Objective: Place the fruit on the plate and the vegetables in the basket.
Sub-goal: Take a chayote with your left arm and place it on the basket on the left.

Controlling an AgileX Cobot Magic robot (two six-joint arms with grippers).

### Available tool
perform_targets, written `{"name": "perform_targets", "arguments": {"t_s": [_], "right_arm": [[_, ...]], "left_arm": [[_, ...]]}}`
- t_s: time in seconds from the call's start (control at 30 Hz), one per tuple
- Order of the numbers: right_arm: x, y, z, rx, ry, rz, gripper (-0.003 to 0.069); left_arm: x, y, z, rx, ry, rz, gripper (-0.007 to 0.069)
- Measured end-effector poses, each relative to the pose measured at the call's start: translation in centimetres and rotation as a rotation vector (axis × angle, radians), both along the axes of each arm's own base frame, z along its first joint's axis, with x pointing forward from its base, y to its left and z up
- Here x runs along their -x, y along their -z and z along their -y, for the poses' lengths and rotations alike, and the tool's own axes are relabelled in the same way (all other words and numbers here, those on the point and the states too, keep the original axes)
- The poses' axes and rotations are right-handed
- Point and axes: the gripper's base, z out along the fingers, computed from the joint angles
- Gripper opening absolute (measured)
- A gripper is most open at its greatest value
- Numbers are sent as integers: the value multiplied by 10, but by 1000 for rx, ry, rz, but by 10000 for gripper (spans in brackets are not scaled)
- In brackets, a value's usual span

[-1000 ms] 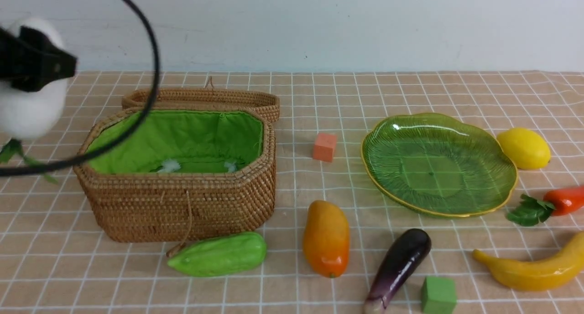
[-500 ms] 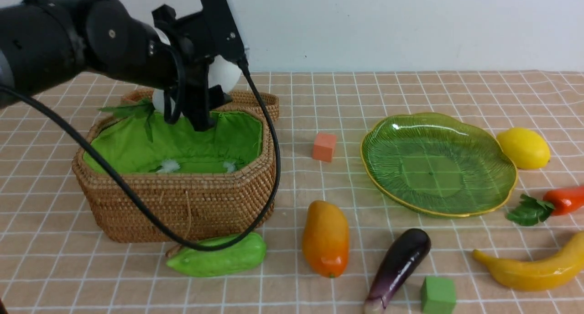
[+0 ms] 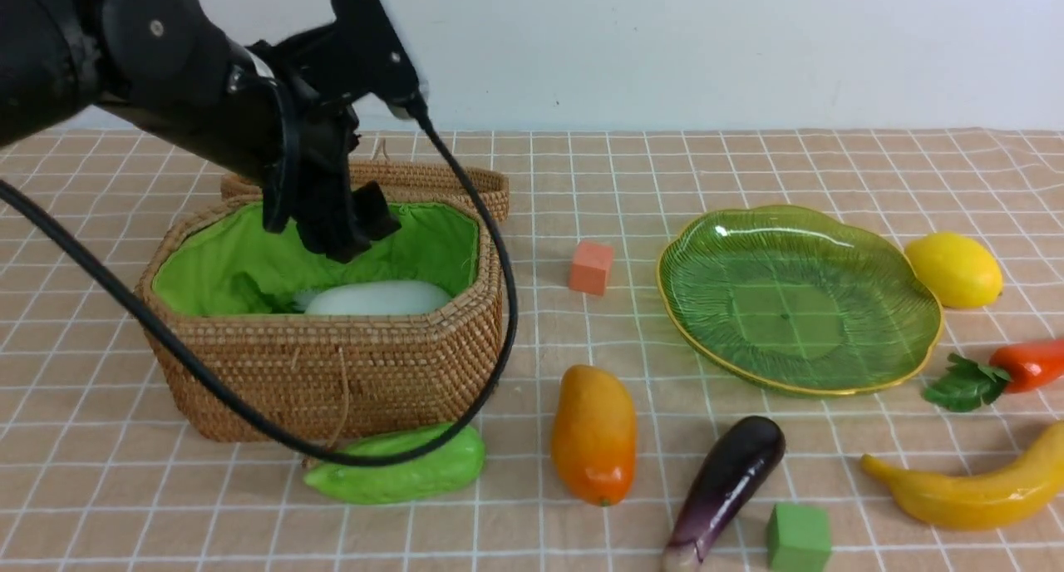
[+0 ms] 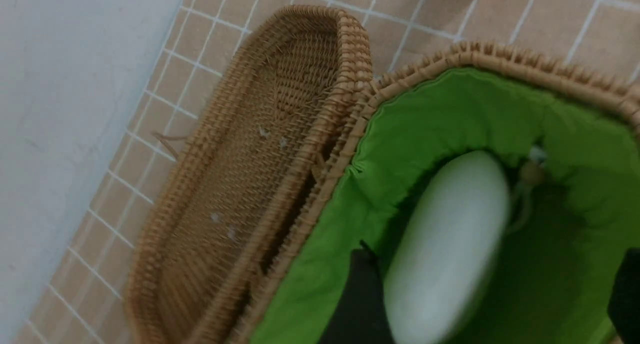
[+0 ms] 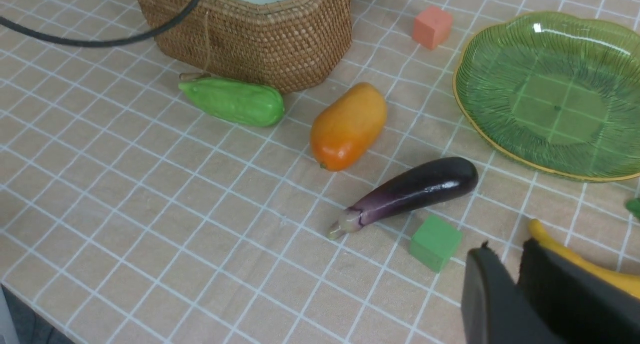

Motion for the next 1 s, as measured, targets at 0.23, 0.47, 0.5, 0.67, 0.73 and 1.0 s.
{"name": "perform_targets", "arguments": {"t_s": [0.23, 0.47, 0.5, 0.67, 0.73, 1.0], "right_arm": [[0, 0, 0, 6, -3, -2, 108], [0, 0, 0, 19, -12, 6, 108], [0, 0, 0, 19, -12, 6, 108], [0, 0, 0, 19, -12, 6, 108], [0, 1, 0, 19, -13, 5, 108], [0, 1, 0, 19, -13, 5, 108]], "left_arm": [[72, -40, 6, 178, -62, -146, 20], [117, 35, 28, -15, -12, -372, -13], [117, 38, 29, -22, -11, -374, -13], [113, 97, 39, -135, 44, -350, 160], [105, 107, 42, -162, 57, -323, 275], [78, 146, 54, -271, 128, -248, 634]]}}
